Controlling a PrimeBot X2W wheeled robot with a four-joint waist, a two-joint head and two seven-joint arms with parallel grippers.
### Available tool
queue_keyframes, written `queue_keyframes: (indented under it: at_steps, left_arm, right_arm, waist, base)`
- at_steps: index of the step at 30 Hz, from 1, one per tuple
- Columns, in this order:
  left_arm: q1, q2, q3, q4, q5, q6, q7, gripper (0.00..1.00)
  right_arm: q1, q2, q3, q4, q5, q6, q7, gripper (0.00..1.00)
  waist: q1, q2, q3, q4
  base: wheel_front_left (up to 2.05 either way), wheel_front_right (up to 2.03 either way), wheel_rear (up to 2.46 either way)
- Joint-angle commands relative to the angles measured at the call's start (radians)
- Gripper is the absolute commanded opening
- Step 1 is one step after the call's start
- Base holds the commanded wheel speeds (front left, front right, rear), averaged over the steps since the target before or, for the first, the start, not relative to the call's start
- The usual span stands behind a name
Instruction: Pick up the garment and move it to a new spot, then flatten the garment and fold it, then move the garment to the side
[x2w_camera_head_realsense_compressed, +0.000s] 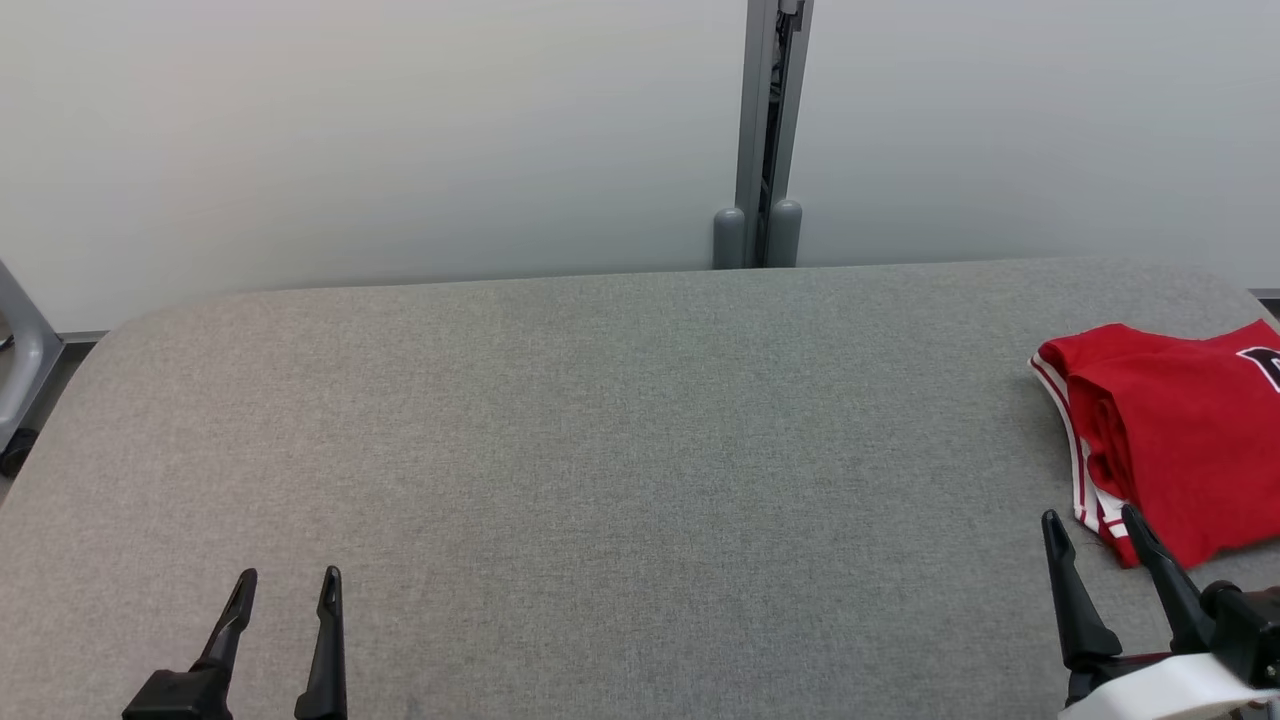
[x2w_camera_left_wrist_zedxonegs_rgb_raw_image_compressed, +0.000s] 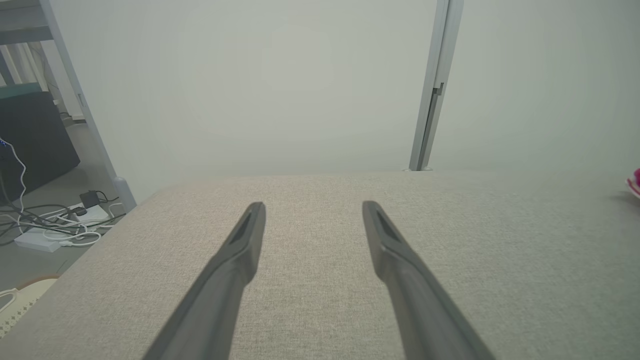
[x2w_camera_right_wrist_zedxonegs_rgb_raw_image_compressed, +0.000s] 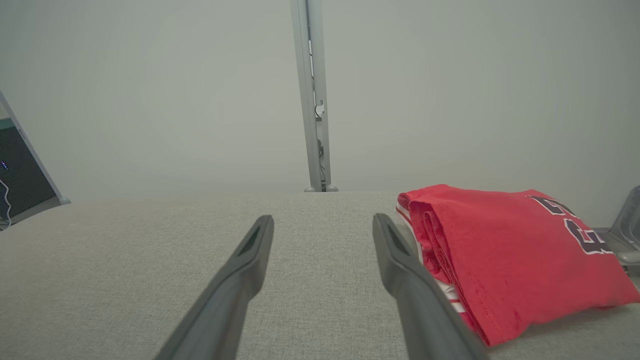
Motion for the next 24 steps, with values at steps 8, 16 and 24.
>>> queue_keyframes:
  at_steps: [8, 16, 24]
  left_arm:
    - [0.024, 0.014, -0.001, -0.003, -0.010, 0.008, 0.011, 1.00]
    - [0.027, 0.020, -0.003, -0.010, -0.018, 0.015, 0.024, 1.00]
    - [0.027, 0.024, -0.009, -0.018, -0.021, 0.020, 0.031, 1.00]
  right_arm:
    - [0.049, 0.014, -0.016, -0.045, -0.010, 0.000, 0.021, 1.00]
    - [0.059, 0.021, -0.022, -0.061, -0.007, 0.000, 0.028, 1.00]
    - [0.053, 0.023, -0.025, -0.060, -0.003, 0.000, 0.025, 1.00]
  waist:
    - [0.0000, -0.0001, -0.017, -0.010]
    - [0.0000, -0.0001, -0.021, -0.014]
    - [0.0000, -0.0001, -0.018, -0.011]
  base:
    - [0.00, 0.00, 0.00]
    - [0.00, 0.00, 0.00]
    - [0.00, 0.00, 0.00]
